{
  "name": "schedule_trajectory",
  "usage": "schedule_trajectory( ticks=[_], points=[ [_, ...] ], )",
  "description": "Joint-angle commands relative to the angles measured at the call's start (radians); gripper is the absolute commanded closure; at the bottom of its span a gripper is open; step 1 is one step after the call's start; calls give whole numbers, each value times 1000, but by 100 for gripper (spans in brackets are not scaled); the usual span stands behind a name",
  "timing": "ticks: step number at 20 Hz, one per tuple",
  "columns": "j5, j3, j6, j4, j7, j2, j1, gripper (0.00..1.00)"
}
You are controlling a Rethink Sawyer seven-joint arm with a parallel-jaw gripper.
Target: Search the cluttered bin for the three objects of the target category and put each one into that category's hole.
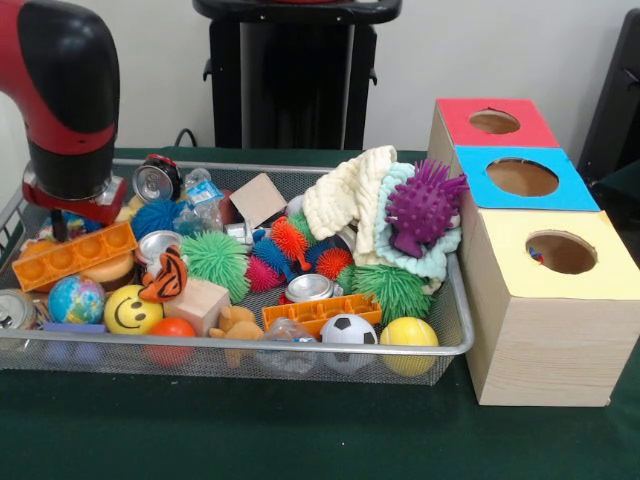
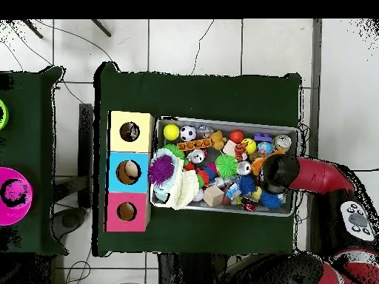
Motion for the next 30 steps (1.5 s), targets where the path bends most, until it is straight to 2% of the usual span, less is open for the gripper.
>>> schedule_trajectory(
  ticks=[1, 4, 12, 19, 30],
  points=[
    [-22, 92, 39, -8, -135, -61, 17, 0],
    [-28, 79, 71, 0, -130, -63, 26, 0],
    [-31, 39, 160, -7, -82, 4, 42, 0],
    [-53, 23, 123, -25, -64, 32, 40, 0],
    [-92, -2, 154, -146, -88, 45, 51, 0]
  ],
)
